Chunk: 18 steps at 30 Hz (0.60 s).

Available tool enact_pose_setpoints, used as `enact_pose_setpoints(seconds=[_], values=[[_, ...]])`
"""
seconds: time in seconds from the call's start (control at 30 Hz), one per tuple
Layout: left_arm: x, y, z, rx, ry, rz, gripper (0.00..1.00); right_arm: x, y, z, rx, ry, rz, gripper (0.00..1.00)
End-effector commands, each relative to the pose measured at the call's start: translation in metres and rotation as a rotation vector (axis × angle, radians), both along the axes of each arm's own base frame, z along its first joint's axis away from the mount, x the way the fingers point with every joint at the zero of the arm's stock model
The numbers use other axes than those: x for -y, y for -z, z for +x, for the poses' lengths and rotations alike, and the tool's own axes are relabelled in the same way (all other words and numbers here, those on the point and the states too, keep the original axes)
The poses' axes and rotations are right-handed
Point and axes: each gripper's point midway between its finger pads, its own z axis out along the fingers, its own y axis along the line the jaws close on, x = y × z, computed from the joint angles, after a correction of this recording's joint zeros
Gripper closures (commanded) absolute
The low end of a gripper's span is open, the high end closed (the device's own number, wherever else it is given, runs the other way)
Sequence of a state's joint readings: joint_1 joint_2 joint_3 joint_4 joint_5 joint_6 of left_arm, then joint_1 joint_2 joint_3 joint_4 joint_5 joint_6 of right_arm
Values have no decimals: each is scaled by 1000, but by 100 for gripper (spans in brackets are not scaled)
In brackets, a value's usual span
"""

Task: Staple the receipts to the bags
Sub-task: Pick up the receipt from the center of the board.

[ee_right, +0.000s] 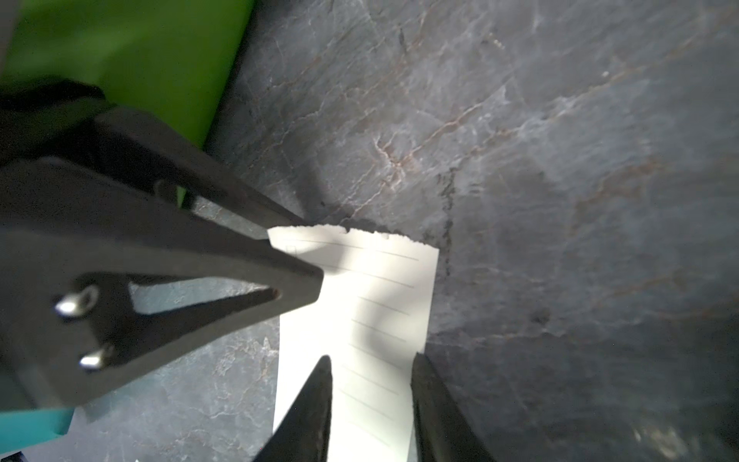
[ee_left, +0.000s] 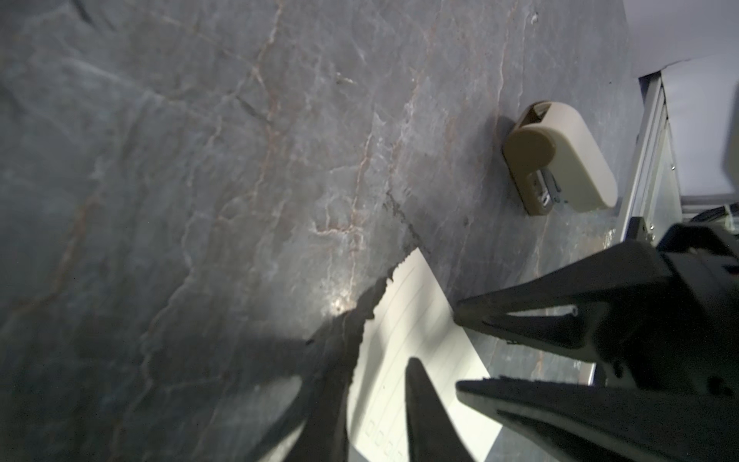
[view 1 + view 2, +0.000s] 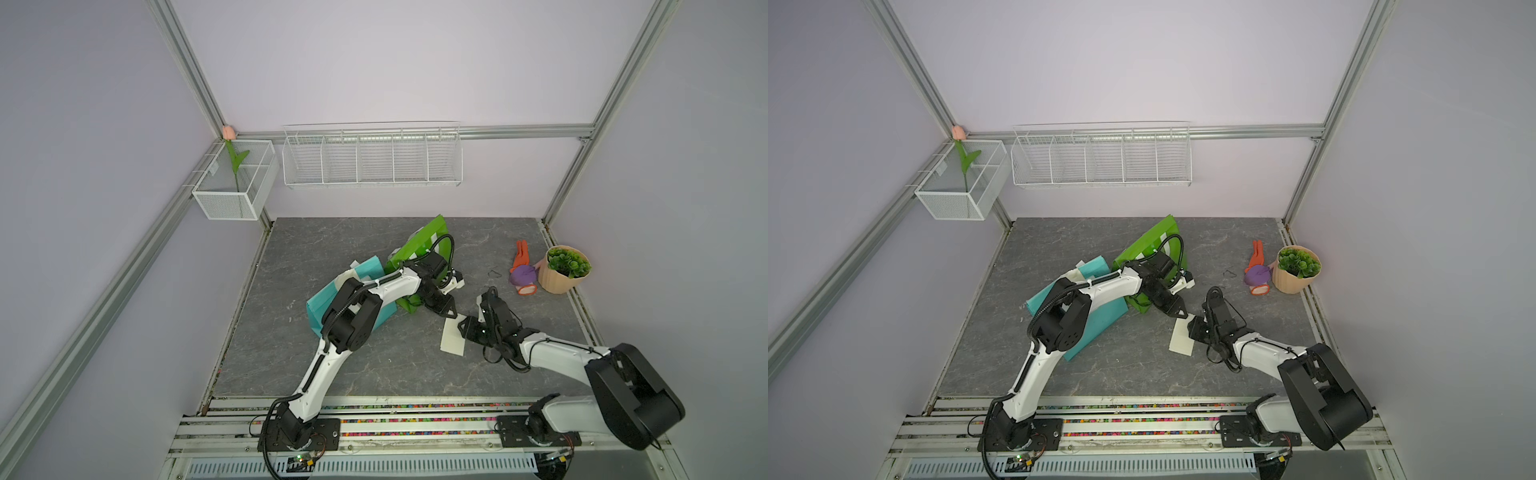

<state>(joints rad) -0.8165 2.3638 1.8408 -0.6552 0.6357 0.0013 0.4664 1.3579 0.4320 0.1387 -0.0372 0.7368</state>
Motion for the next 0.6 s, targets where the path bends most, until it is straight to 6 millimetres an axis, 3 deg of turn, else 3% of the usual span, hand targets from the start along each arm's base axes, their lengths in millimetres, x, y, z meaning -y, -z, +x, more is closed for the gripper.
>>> enact_pose_setpoints(seconds=[0.0, 0.07, 0.13, 0.23, 0.37, 0.4, 0.57], values=[[-2, -7, -2, -4, -5, -1, 84, 18, 26, -26, -121, 25, -78, 63], [-3, -13, -2, 4, -6, -4, 96, 20, 13, -23, -91, 14, -93, 60], [-4, -21, -3, 18, -8, -14, 100, 24, -6, -22, -60, -1, -128, 50], [-6, -39, -3, 53, -26, -16, 100, 35, -44, -22, -4, -13, -190, 36], [-8, -72, -4, 118, -56, -28, 100, 57, -88, -27, 51, 6, -284, 4], [-9, -79, -5, 128, -57, -31, 100, 61, -94, -28, 56, 6, -303, 1], [-17, -123, 0, 199, -110, -46, 100, 81, -121, -30, 89, 28, -393, 10]])
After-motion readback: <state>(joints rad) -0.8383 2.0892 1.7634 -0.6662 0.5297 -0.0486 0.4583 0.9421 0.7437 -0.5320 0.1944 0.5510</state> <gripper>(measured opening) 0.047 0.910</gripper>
